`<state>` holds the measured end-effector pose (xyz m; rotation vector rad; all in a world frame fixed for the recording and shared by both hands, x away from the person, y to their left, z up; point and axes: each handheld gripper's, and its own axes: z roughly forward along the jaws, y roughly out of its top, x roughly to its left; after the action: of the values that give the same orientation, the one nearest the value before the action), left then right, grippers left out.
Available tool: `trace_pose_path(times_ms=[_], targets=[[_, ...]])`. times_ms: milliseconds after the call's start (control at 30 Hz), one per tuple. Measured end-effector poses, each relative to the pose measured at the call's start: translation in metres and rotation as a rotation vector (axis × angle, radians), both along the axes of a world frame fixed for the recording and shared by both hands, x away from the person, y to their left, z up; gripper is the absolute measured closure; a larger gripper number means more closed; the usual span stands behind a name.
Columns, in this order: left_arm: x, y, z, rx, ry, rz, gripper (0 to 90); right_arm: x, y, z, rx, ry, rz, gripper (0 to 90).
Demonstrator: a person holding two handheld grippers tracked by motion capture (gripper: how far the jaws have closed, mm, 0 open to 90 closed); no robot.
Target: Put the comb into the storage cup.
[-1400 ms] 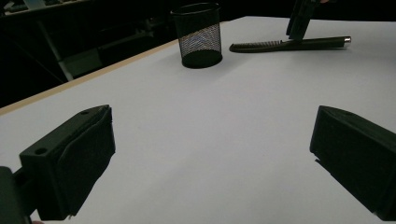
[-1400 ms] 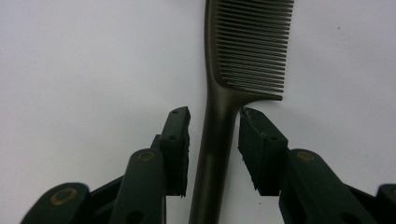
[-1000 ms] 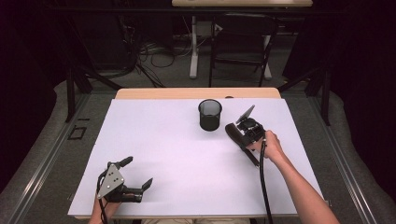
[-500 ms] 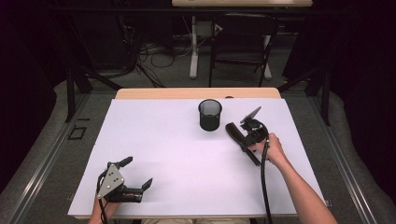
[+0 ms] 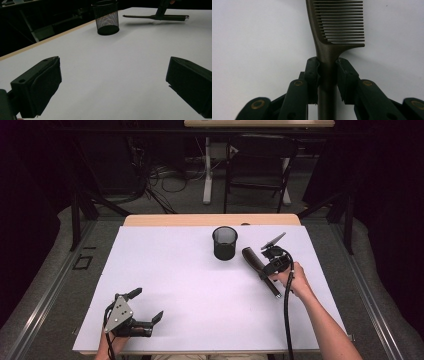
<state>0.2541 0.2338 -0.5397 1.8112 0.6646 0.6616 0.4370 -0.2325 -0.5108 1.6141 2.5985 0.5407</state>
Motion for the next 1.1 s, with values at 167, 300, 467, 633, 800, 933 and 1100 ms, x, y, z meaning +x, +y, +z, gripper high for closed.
trace_pose_path(times_ms=[167,300,467,633,800,933,1100], targets=[[0.000,0.000,0.000,0.001,0.000,-0.002,0.2,-0.003,-0.004,0.003,0.029,-0.033,0.004,72.1],[0.000,0.000,0.000,-0.001,0.002,0.000,0.2,-0.005,-0.012,0.007,0.084,-0.089,-0.012,72.1],[0.000,-0.001,0.000,0.002,0.003,-0.001,0.2,-0.010,-0.018,0.012,0.099,-0.090,-0.014,72.2],[0.001,-0.001,-0.001,-0.001,0.005,0.003,0.2,-0.015,-0.022,0.015,0.122,-0.137,-0.020,72.2],[0.000,-0.001,0.000,-0.001,0.003,0.004,0.3,-0.020,-0.023,0.017,0.163,-0.186,-0.021,72.3],[0.001,-0.001,-0.001,0.005,0.002,0.003,0.3,-0.024,-0.023,0.019,0.182,-0.242,-0.006,72.2],[0.001,0.000,-0.001,0.000,0.004,0.003,0.3,-0.031,-0.024,0.021,0.208,-0.303,-0.007,72.2]])
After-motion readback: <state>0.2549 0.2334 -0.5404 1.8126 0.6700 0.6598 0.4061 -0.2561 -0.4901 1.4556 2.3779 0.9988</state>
